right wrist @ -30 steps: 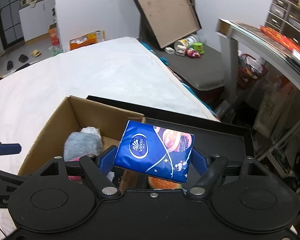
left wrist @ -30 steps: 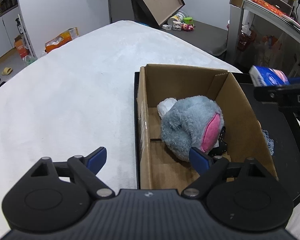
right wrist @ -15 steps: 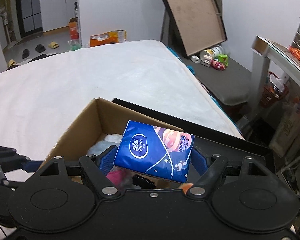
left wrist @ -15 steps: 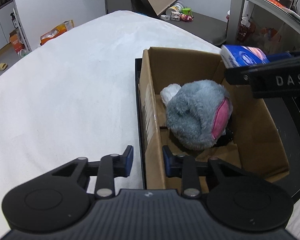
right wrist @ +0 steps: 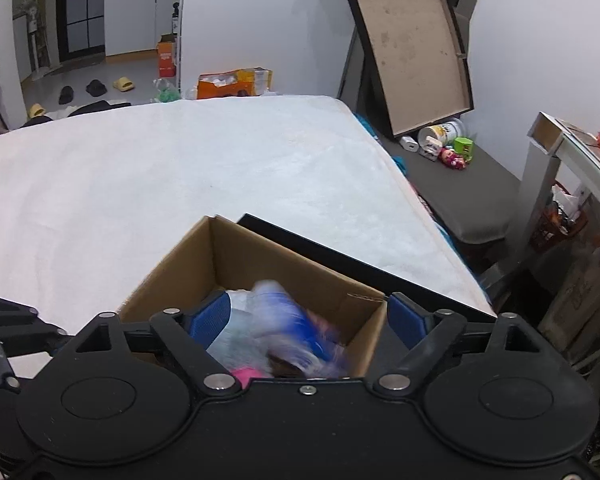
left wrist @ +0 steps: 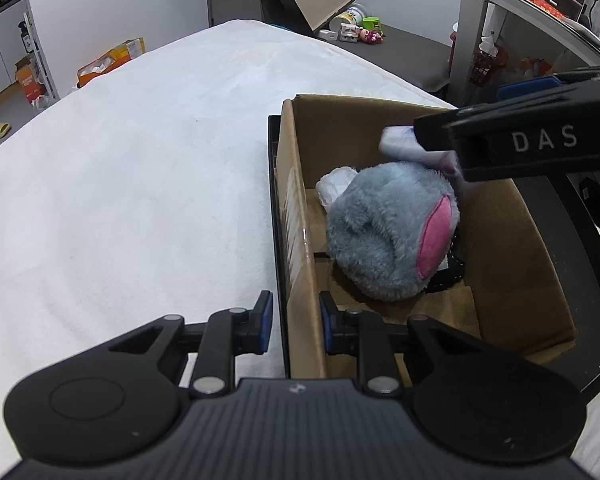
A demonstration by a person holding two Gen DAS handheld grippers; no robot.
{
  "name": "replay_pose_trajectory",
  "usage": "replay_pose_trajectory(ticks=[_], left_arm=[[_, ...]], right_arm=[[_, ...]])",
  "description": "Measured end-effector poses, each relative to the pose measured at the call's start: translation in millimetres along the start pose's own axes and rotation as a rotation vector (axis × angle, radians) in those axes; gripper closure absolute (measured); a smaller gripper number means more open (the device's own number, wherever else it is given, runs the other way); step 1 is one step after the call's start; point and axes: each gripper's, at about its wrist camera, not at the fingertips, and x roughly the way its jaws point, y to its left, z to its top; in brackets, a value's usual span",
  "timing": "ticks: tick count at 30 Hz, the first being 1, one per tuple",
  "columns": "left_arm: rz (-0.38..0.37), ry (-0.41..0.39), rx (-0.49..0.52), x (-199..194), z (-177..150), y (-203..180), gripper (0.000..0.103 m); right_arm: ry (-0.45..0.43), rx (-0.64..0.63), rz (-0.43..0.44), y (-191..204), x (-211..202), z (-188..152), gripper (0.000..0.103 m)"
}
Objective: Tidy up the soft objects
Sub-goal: 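Lift the blue tissue pack with the right gripper and drop it into the box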
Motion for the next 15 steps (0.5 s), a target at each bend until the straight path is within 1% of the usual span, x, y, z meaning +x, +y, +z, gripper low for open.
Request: replay_pose_trajectory(ticks=[8,15], left_arm=[[0.007,-0.005,-0.011,-4,2,-2,0.079],[0.031,-0.005,0.001,-9,3,-9,0.071]], right_arm=[[0.042,0.049,-0.025,-17,-7,-22,0.017],[0.073,0.107,-0.051,-34,-18,-45,0.017]])
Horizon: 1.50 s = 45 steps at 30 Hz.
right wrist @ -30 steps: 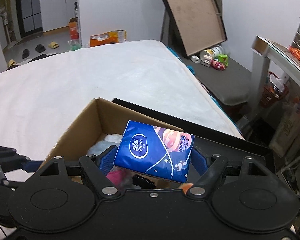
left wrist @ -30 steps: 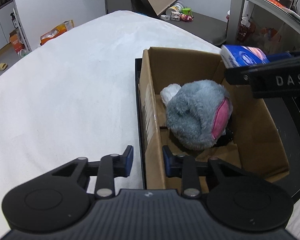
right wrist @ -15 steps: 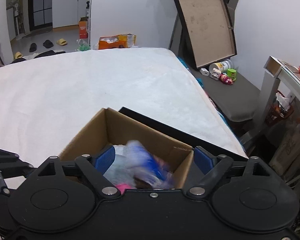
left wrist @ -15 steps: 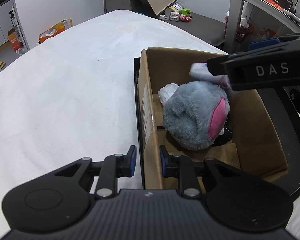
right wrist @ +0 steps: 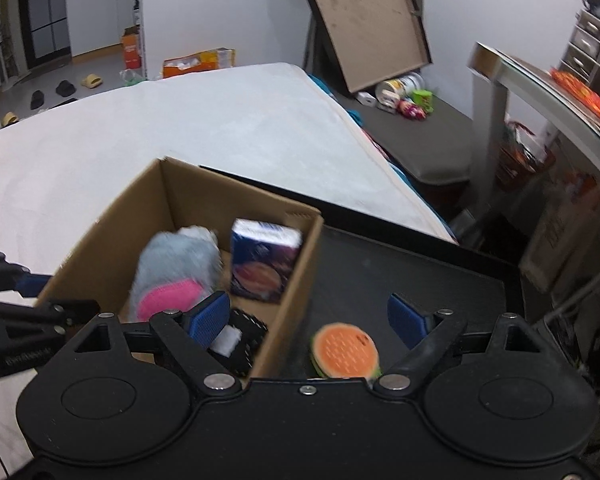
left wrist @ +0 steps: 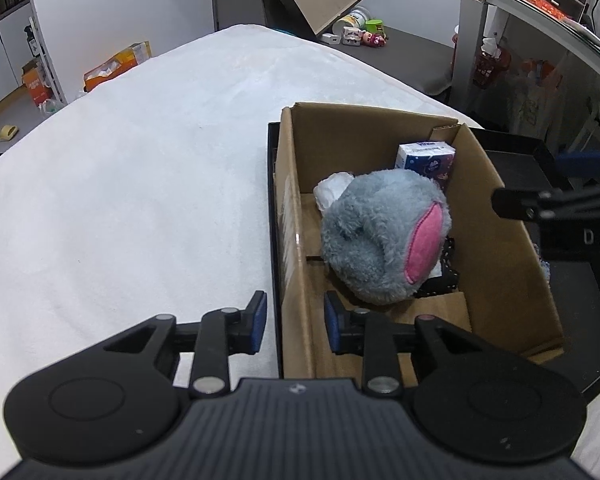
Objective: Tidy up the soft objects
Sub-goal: 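Lift the blue tissue pack with the right gripper and drop it into the box, then move the right gripper to the denim cloth and grasp it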
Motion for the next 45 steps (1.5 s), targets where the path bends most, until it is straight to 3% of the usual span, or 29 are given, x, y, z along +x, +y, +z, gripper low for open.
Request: replay_pose_trajectory(ticks=[8,15,26,40,45], left_arm=[[0.011,-0.012,0.014,-8,2,-8,0.055],[0.023,-0.04,0.031,-14,4,-17,0.035],[0.039,-0.033,0.051,-10,5,-26,0.033],[0.066,-0.005,0.083,1,10,-41,0.03],[0.075,0.005,0.111,5,10,-50,0.026]], right_arm=[[0.018,0.044,-0.005,-20,-3,-16,0.017],[0.047,0.115,0.005,-41,2,-37,0.017],[0.097,0.191,0.015,-62,19,-65,0.017],[0.136,0.281,0.028,-80,52,-74,0.019],[0.168,0.279,0.037,-75,64,-77,0.028]])
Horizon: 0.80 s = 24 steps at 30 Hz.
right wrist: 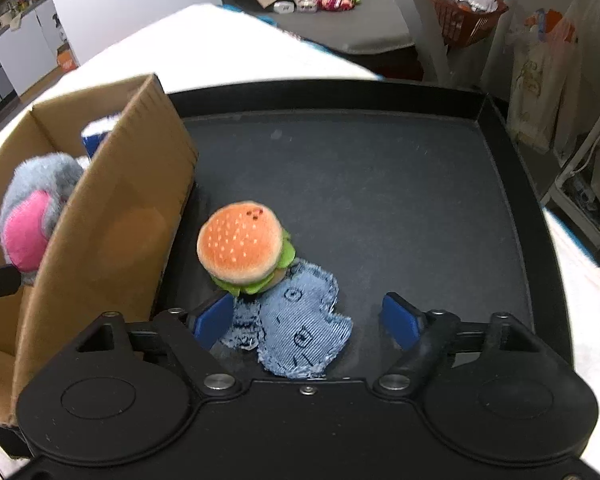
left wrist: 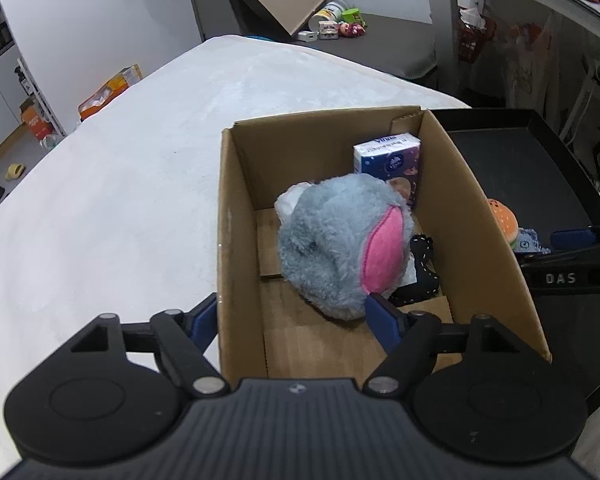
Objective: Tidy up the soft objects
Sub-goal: 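Move the right gripper to the denim cloth and grasp it, then carry the denim cloth with the right gripper and release it in the box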
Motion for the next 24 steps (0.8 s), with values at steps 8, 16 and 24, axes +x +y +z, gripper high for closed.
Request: replay_pose_trajectory(ticks=[8,16,24], left_arm=[[0.021,0.019,0.018,2,3,-6,0.025],[0.03,0.02,0.017,1,3,-8,0.025],[0.012,0.009,0.003,-7,1,-5,0.025]], right_arm=[[0.031,-0.042,-0.021,-2,-5,0,0.065],[0.03,-0.016,-0.033,-9,-14,-1,0.081],[-0.016,-0.019,-0.063,-12,-35,3,0.083]])
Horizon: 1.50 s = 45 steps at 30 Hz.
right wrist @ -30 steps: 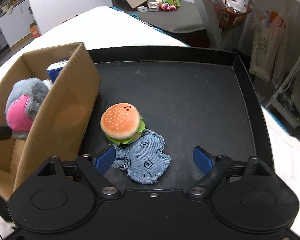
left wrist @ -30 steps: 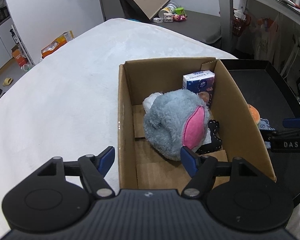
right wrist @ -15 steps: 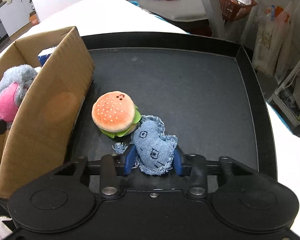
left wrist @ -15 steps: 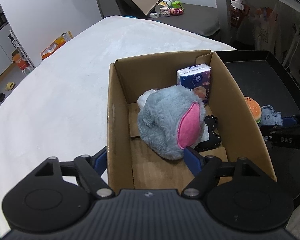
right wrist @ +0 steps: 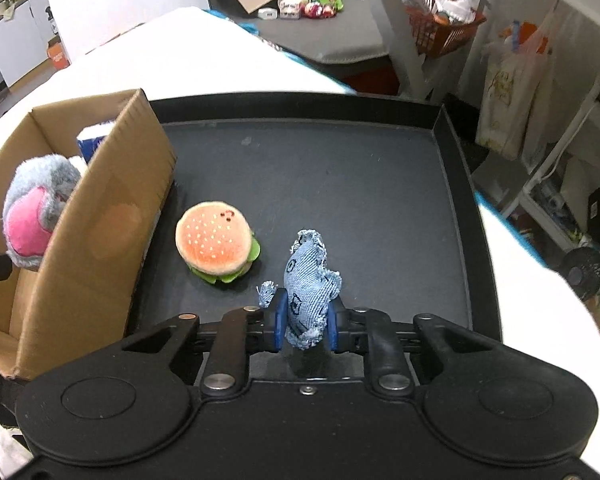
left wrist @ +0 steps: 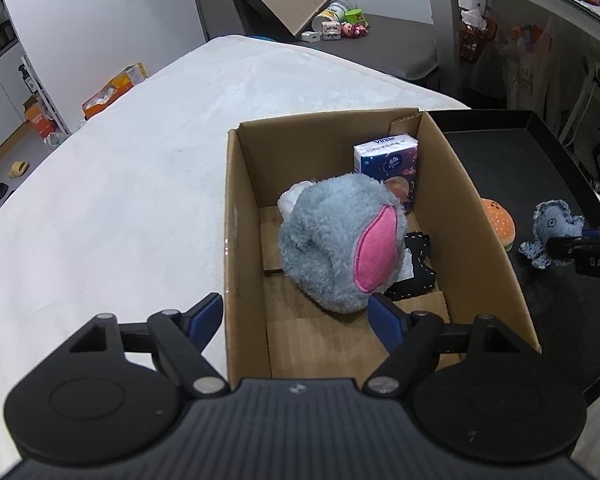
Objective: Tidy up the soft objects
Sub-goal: 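Carry the denim cloth with the right gripper and release it in the box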
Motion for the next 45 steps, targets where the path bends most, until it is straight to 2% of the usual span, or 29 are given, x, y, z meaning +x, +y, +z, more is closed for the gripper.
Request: replay_pose_trajectory(ticks=[11,17,24,45], left_arm=[[-0.012,-0.026,-0.022,-12,-5,10,0.025],[-0.019,-0.038,-0.038,-17,-8,17,0.025],[-0.03,-0.046,-0.054,-19,-11,24,0.025],[-0.08,-0.044,-0.094,-15,-23,48,0.027]], right_arm=[[-0.062,-0.023,-0.017,8,-26,8,0.083],[-0.081,-0.038,-0.08,18,-37,15,0.083],[-0.113,-0.059,-0.075,33,-50,23,0.083],[-0.182,-0.14,0.06,98,-78,45,0.083]])
